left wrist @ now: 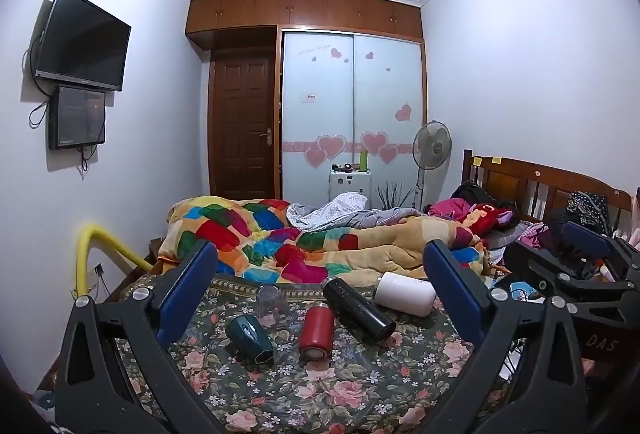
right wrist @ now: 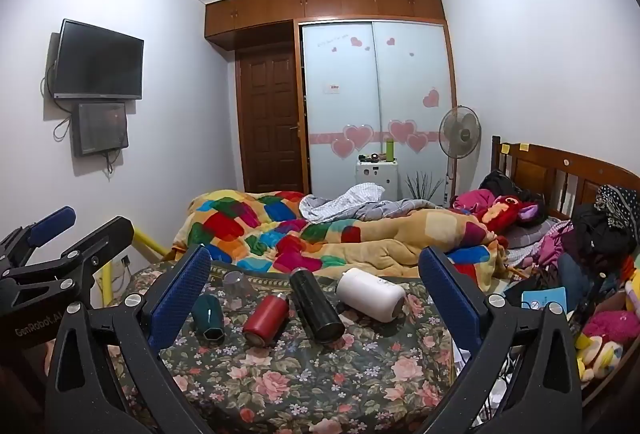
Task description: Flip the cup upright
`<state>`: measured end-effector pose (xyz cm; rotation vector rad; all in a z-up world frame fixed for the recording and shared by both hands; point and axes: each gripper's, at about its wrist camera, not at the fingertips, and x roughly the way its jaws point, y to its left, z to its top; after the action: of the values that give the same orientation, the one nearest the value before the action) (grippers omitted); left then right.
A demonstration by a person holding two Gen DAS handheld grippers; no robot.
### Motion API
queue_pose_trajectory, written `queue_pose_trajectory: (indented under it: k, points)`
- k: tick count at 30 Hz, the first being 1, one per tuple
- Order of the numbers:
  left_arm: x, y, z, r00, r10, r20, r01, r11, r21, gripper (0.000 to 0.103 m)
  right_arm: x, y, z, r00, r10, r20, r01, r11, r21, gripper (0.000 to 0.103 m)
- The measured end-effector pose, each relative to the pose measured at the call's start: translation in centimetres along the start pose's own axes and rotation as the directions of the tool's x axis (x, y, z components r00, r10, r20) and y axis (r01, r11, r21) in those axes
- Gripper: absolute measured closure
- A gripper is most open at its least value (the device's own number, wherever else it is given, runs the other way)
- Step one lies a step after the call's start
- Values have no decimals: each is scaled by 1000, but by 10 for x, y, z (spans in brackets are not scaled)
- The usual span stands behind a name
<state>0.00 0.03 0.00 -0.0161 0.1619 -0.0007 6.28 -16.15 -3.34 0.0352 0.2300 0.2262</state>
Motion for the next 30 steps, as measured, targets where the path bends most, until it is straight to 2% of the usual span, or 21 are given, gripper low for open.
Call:
queue_pose_trajectory:
  k: [14,30]
  points:
    - [-3,3,7,1000,8,0,-8,1000,-12,0,-2,2,4,1000,4,0,-4,1000,10,0]
    - [2,5,0,1000,16,-12,-16,1000,-27,0,-3,1,2,1000,7,-5,-7,1000,12,0]
